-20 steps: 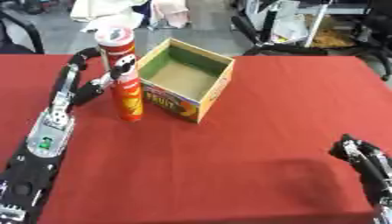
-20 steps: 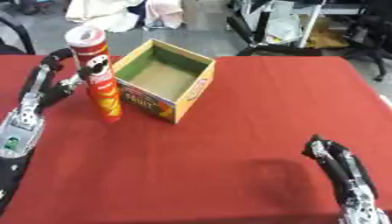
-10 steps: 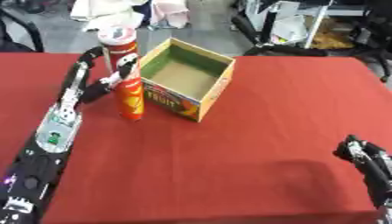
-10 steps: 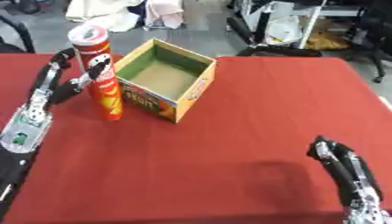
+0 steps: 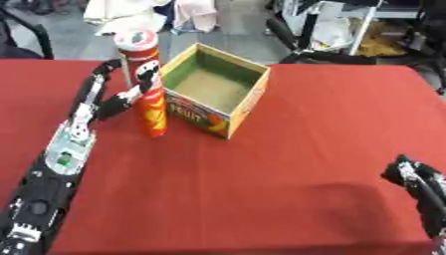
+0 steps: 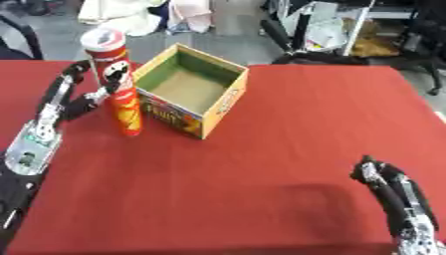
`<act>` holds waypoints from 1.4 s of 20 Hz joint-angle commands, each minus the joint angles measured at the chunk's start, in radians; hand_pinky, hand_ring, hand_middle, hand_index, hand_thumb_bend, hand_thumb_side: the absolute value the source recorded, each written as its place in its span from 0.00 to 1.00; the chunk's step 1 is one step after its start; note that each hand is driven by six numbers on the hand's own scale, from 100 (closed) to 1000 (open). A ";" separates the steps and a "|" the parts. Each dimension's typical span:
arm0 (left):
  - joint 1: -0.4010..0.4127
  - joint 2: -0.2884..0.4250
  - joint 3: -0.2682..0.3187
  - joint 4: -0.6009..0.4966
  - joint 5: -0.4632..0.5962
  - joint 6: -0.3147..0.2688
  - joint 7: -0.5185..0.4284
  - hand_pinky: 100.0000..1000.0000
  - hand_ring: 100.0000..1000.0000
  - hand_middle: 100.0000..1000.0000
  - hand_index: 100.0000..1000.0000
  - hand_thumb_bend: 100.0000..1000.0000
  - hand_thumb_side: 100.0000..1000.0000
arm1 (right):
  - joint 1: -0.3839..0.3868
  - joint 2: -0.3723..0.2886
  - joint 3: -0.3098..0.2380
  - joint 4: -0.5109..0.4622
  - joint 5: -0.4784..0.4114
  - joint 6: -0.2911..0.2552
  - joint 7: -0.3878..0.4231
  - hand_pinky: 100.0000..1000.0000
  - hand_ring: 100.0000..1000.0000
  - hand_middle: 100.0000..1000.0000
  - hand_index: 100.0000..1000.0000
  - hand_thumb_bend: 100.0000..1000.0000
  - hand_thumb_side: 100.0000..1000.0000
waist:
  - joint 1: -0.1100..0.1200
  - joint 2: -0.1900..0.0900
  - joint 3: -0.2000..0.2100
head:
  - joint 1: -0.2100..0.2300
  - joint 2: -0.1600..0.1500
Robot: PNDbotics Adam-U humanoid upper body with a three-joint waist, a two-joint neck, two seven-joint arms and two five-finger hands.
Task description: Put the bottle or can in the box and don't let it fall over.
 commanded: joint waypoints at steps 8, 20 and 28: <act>-0.049 0.030 -0.015 0.054 -0.006 -0.034 -0.006 1.00 1.00 0.91 0.91 0.64 0.66 | -0.009 -0.018 0.000 -0.009 -0.003 -0.003 0.005 0.78 0.59 0.48 0.51 0.00 0.51 | 0.001 -0.013 -0.007 | 0.002 0.007; -0.073 0.034 -0.029 0.122 -0.001 -0.082 -0.051 1.00 1.00 0.92 0.87 0.47 0.55 | -0.009 -0.019 0.001 -0.004 -0.005 -0.003 0.008 0.78 0.59 0.48 0.51 0.00 0.51 | -0.002 -0.012 -0.011 | -0.003 0.000; -0.073 0.033 -0.027 0.141 0.009 -0.082 -0.073 1.00 1.00 0.91 0.75 0.14 0.26 | -0.010 -0.019 0.000 -0.002 -0.004 -0.004 0.008 0.78 0.59 0.48 0.51 0.00 0.51 | -0.002 -0.012 -0.012 | -0.002 0.005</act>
